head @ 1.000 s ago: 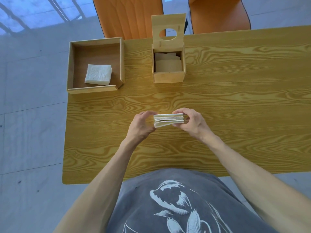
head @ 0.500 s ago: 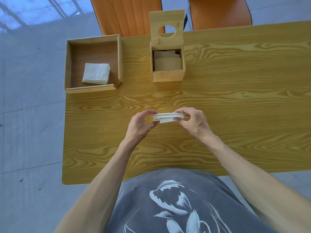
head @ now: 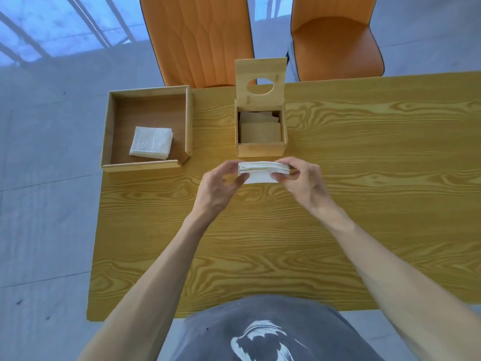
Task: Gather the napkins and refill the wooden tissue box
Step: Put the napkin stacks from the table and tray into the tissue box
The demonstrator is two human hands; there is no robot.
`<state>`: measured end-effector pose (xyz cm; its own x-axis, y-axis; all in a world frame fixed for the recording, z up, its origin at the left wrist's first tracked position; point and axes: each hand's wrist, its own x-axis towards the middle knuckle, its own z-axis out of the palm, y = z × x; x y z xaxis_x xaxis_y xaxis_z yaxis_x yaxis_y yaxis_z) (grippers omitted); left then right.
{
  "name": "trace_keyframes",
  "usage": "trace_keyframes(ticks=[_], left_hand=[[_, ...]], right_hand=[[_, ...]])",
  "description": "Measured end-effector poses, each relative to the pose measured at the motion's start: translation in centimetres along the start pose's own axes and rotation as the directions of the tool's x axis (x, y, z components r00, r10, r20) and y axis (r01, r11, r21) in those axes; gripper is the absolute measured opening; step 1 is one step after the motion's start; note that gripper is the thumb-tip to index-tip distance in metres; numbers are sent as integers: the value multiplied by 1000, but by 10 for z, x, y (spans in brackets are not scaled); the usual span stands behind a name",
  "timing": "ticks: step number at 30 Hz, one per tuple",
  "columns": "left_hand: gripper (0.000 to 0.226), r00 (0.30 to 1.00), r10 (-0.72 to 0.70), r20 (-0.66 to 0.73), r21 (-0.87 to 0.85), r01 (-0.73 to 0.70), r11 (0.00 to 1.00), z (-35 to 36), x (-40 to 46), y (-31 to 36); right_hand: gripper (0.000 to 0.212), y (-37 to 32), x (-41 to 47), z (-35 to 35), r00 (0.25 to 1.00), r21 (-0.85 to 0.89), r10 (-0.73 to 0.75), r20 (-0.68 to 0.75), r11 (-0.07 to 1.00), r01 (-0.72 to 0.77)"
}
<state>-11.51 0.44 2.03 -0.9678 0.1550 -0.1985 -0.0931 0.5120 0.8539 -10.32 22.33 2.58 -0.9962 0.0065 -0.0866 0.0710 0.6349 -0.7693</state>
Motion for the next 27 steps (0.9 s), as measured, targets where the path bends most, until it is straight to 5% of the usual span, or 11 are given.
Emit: trace_keyframes(ticks=[6, 15, 27], left_hand=[[37, 986, 141, -85, 65, -136, 989, -27, 66, 38], [28, 997, 39, -67, 76, -34, 997, -27, 102, 38], [39, 998, 44, -46, 212, -34, 977, -9, 109, 18]], right_hand=[[26, -30, 72, -27, 989, -79, -104, -103, 992, 97], [23, -23, 104, -17, 994, -104, 8, -109, 994, -20], [32, -2, 106, -19, 998, -130, -21, -62, 991, 13]])
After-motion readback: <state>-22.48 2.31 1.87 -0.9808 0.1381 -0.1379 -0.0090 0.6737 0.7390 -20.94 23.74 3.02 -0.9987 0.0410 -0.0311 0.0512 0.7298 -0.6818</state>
